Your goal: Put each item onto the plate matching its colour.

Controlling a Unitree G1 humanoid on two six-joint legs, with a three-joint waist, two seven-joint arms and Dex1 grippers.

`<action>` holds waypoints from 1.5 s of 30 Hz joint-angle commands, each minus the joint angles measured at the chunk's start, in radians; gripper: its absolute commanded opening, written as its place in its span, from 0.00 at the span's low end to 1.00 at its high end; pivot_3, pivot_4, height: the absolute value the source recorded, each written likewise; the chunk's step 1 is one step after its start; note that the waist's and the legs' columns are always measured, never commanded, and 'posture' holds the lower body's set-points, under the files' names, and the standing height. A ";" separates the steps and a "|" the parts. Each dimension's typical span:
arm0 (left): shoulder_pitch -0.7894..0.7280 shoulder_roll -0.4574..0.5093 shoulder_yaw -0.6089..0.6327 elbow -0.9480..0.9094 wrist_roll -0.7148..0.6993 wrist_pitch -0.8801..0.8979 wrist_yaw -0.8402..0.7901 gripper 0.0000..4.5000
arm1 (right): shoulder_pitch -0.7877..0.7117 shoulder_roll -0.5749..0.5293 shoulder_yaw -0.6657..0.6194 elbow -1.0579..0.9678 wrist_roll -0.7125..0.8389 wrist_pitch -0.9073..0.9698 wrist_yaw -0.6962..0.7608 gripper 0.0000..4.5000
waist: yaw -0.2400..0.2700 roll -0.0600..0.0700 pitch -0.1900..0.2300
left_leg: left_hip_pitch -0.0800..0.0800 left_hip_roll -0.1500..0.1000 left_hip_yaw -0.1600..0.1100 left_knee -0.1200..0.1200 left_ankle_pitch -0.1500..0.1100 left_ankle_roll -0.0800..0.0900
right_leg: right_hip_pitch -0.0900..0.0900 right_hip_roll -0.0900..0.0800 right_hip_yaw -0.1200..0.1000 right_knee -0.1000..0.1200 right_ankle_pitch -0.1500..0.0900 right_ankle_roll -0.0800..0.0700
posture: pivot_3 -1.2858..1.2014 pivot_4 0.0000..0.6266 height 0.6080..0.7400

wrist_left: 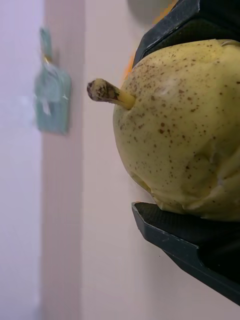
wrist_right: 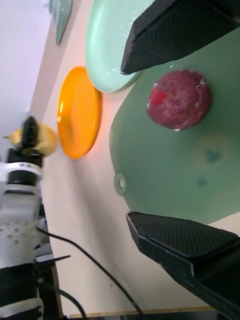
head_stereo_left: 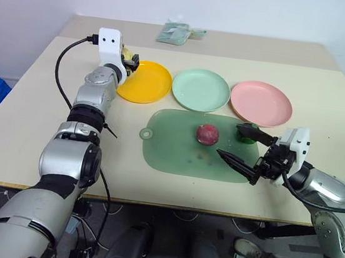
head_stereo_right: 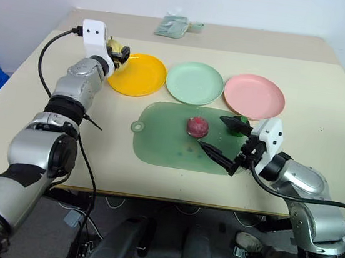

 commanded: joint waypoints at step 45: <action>1.235 0.314 0.105 -1.630 -0.532 0.235 -0.748 0.99 | -0.451 0.235 0.270 0.626 -0.366 -0.105 -0.046 1.00 | -0.008 0.002 -0.001 | -0.003 0.006 0.004 -0.002 0.002 -0.005 | -0.014 0.004 0.004 0.003 0.003 -0.006 | 0.52 0.24 1.00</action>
